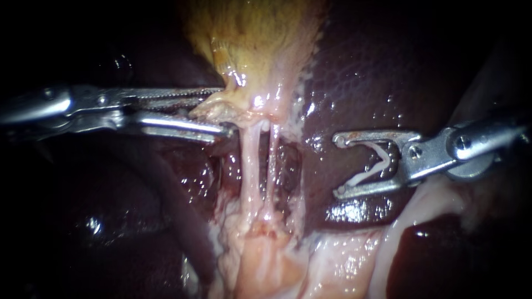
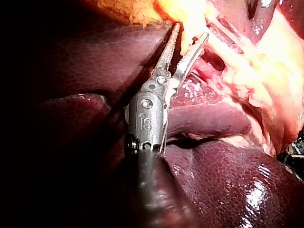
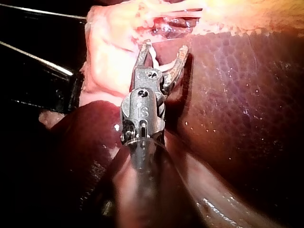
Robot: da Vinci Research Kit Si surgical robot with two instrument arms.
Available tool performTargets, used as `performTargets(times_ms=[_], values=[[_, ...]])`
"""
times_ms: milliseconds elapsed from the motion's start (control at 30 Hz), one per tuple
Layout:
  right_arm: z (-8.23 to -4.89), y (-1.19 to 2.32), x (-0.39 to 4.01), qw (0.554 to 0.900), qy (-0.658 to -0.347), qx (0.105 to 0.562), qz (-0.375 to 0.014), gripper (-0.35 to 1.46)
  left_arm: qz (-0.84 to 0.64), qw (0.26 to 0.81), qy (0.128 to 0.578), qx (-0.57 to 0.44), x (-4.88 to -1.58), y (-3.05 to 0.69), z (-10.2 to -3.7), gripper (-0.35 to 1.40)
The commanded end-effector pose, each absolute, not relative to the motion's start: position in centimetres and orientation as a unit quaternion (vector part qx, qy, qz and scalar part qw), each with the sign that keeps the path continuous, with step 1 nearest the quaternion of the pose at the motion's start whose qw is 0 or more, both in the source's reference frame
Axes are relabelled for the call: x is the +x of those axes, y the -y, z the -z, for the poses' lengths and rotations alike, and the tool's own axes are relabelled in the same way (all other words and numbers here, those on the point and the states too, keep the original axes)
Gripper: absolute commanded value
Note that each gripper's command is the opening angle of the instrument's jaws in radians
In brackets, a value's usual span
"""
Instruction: Grabbing gallbladder
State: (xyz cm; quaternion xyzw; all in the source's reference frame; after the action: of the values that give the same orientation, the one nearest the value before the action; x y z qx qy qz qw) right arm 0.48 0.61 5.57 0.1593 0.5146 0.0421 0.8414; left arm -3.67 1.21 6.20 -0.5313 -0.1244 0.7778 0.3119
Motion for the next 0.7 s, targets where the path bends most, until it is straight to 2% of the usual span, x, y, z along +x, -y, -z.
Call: performTargets(times_ms=[33, 133, 200, 267, 700], values=[[-5.57, -0.61, 0.48, 0.841, -0.515, 0.159, -0.042, 0.50, -0.776, 0.316, 0.127, -0.531, -3.65, -1.21, -6.17, 0.24], [-5.57, -0.61, 0.48, 0.842, -0.514, 0.158, -0.043, 0.50, -0.775, 0.318, 0.130, -0.530, -3.63, -1.23, -6.15, 0.19], [-5.58, -0.61, 0.48, 0.842, -0.514, 0.158, -0.043, 0.50, -0.773, 0.323, 0.133, -0.530, -3.61, -1.23, -6.13, 0.00], [-5.58, -0.61, 0.48, 0.842, -0.514, 0.158, -0.043, 0.50, -0.769, 0.332, 0.140, -0.528, -3.60, -1.22, -6.10, -0.35], [-5.58, -0.61, 0.48, 0.842, -0.514, 0.158, -0.043, 0.50, -0.755, 0.366, 0.169, -0.518, -3.48, -1.23, -5.89, -0.35]])
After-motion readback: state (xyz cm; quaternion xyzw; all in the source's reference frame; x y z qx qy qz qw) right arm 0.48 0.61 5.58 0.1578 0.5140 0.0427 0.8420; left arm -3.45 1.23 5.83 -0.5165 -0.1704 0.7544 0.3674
